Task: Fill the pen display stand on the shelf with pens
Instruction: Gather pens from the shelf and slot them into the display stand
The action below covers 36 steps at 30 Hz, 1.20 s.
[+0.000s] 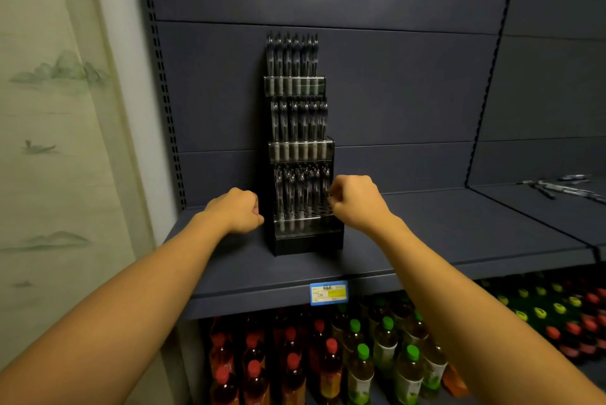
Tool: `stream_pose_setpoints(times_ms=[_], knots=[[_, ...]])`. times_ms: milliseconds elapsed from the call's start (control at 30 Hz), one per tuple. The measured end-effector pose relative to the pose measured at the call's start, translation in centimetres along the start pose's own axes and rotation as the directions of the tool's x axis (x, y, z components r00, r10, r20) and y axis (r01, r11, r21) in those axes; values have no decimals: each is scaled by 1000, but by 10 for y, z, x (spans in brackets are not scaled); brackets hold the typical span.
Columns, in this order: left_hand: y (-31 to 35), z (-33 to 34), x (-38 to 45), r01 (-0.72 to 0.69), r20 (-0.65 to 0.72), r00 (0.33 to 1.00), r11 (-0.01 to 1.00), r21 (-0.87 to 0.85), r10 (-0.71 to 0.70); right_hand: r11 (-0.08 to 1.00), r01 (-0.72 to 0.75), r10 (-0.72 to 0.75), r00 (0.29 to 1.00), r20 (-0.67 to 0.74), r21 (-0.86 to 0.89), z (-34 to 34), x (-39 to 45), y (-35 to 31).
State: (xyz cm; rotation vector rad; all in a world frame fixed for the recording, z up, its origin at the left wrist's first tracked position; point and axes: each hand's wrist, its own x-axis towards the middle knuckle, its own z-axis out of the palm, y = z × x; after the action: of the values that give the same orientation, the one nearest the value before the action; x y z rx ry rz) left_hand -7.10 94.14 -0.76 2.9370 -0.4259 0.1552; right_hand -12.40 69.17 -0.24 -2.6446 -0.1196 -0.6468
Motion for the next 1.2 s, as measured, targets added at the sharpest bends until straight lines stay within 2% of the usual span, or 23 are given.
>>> stream_pose_setpoints(times_ms=[167,333,433,600,867,1200], knots=[[23,-18,-20,34,-38,999,999,39,-32,993,18,-15,1000,27,-114,-20,-14,22],[75,-28,-40,45,-93,995,990,132,-33,987,35,-21,996,88,-155,-43,-34,63],[121,-29,-50,-3,-149,988,989,146,25,985,29,-8,992,125,-169,-61,-48,93],[200,-16,-53,-111,-161,978,987,114,129,977,-1,31,990,136,-212,-94,-70,148],[307,17,-26,-240,-87,964,964,112,250,951,-94,137,982,128,-295,-148,-105,236],[427,64,33,-434,-37,898,895,106,439,885,-252,306,948,82,-393,-195,-122,330]])
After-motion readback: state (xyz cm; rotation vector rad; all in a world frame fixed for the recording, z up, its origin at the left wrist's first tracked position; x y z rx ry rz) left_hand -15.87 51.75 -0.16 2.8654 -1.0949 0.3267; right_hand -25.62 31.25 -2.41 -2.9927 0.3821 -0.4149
